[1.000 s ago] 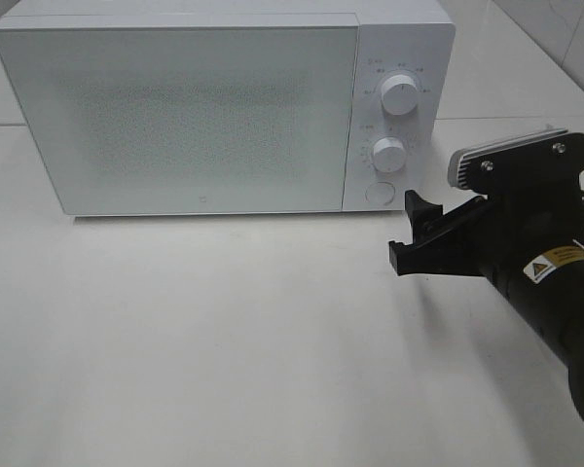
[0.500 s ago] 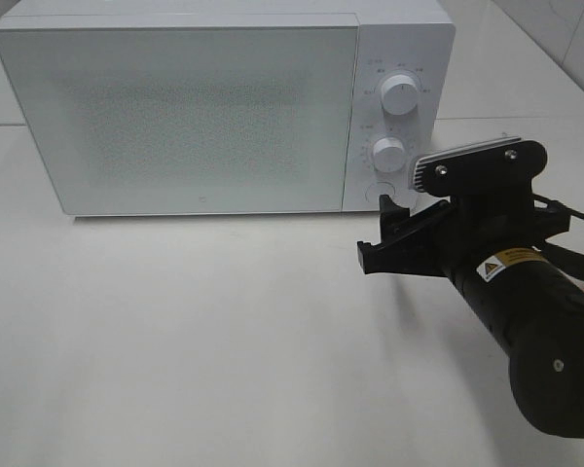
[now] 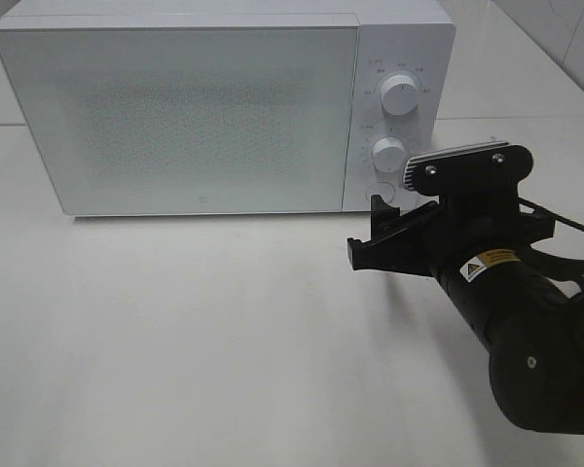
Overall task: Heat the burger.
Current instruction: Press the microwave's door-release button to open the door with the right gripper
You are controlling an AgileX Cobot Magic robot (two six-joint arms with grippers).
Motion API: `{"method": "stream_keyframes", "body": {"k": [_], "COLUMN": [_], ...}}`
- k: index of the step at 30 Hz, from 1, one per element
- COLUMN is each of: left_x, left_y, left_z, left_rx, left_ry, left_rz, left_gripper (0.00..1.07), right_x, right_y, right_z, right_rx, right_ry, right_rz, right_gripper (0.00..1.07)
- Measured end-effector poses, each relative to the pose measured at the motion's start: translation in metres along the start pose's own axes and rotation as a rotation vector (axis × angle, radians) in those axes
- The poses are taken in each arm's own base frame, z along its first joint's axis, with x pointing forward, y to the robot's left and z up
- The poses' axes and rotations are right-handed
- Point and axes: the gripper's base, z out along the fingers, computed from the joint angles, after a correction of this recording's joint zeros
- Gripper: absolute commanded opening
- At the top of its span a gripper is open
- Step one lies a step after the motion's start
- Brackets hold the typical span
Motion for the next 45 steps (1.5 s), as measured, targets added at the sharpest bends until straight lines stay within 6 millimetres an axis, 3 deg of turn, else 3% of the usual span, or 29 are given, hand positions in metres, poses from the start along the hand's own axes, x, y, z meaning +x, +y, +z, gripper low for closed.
{"method": "stream_keyframes", "body": {"k": [7, 10, 20, 23, 30, 31, 45], "left_x": [0.0, 0.0, 0.0, 0.0, 0.0, 0.0, 0.0], "left_y": [0.0, 0.0, 0.0, 0.0, 0.0, 0.0, 0.0], "left_z": [0.0, 0.0, 0.0, 0.0, 0.0, 0.0, 0.0], "left_rx": [0.0, 0.0, 0.0, 0.0, 0.0, 0.0, 0.0], "left_ry": [0.0, 0.0, 0.0, 0.0, 0.0, 0.0, 0.0], "left_rz": [0.0, 0.0, 0.0, 0.0, 0.0, 0.0, 0.0], "left_gripper": [0.99, 0.99, 0.99, 0.99, 0.99, 0.99, 0.99], "right_x": [0.0, 0.0, 0.0, 0.0, 0.001, 0.003, 0.016], "right_y": [0.0, 0.0, 0.0, 0.0, 0.0, 0.001, 0.003], "right_z": [0.0, 0.0, 0.0, 0.0, 0.0, 0.0, -0.001], "right_rx": [0.001, 0.003, 0.003, 0.002, 0.006, 0.013, 0.134], "right_ry": [-0.001, -0.001, -0.004, -0.005, 0.011, 0.031, 0.172], "right_rz": [0.083, 0.204, 0.74, 0.98, 1.237, 1.295, 1.556], "right_gripper": [0.72, 0.68, 0.4, 0.25, 0.07, 0.01, 0.0]}}
